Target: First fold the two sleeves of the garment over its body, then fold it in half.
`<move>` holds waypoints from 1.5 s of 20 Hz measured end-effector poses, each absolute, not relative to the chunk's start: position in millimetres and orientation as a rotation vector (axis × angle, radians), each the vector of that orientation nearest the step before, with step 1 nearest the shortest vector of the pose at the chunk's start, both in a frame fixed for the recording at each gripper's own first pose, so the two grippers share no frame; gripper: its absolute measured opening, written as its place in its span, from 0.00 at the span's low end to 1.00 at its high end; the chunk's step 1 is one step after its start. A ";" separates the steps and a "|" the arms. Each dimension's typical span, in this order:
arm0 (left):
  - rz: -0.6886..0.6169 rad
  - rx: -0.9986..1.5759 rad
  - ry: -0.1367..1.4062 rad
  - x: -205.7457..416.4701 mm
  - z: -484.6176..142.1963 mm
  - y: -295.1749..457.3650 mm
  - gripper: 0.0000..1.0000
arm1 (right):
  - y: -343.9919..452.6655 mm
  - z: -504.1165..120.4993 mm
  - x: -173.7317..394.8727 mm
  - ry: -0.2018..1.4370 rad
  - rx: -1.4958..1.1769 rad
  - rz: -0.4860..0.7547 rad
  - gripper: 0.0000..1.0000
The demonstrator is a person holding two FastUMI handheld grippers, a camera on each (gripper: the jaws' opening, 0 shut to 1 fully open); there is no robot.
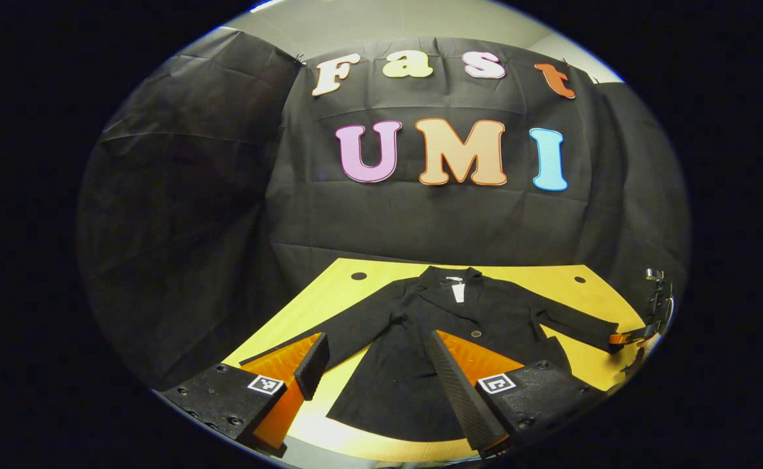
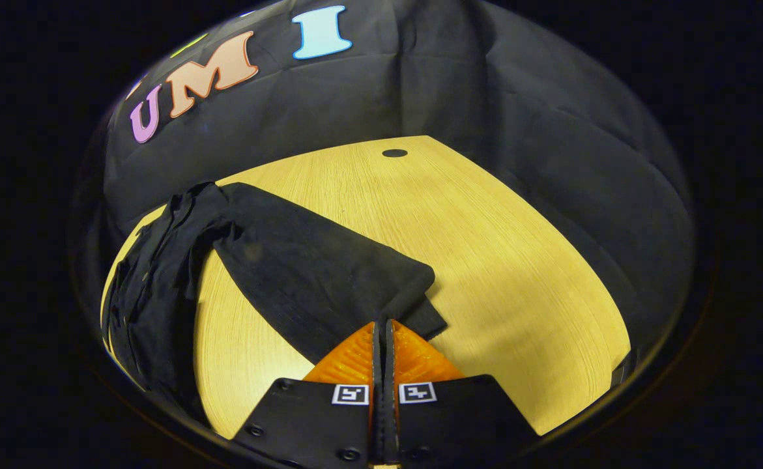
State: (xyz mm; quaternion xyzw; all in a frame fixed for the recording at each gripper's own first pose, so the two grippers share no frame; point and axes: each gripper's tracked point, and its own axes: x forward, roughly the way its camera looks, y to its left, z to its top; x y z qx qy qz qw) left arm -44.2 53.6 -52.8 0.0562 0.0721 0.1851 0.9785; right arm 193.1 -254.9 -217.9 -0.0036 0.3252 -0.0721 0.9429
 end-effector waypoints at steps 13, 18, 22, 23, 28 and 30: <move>0.424 0.094 0.154 -74.3 -62.3 52.2 0.92 | -254.2 -215.2 190.9 0.730 0.003 -0.130 0.02; 0.433 0.051 0.174 -81.2 -71.3 67.2 0.92 | -253.4 -210.9 190.8 0.745 0.021 -0.155 0.02; 0.417 0.065 0.188 -76.5 -72.4 86.0 0.93 | -248.1 -190.8 193.6 0.715 0.025 -0.178 0.02; 0.408 0.065 0.187 -73.0 -71.8 90.8 0.93 | -242.9 -181.1 196.1 0.695 0.036 -0.183 0.02; 0.357 0.076 0.180 -52.5 -63.4 109.8 0.93 | -196.2 -121.9 229.4 0.586 0.059 -0.174 0.02; 0.336 0.100 0.177 -45.7 -58.9 117.6 0.92 | -167.4 -99.2 244.2 0.548 0.048 -0.145 0.02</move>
